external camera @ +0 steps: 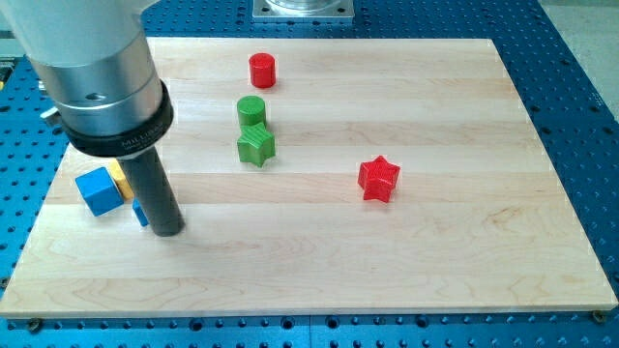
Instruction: Separate the green blocks
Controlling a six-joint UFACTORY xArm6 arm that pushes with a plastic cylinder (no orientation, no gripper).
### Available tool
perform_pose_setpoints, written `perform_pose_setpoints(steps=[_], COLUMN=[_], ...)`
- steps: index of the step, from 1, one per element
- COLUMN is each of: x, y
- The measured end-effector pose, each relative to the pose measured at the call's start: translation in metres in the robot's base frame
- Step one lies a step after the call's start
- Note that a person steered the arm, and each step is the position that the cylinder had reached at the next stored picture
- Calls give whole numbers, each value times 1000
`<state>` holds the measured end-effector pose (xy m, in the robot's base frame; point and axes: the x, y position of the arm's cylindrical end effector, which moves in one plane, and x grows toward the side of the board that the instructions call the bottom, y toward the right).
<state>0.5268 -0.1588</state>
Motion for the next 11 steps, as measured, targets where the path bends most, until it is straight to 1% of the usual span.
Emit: perform_pose_setpoints(steps=[1,3,4,5,7,9,10,11], x=[-15,-19,-62,-110,-118,-143,-156,-163], y=[12,93,134,132,100,66,29,28])
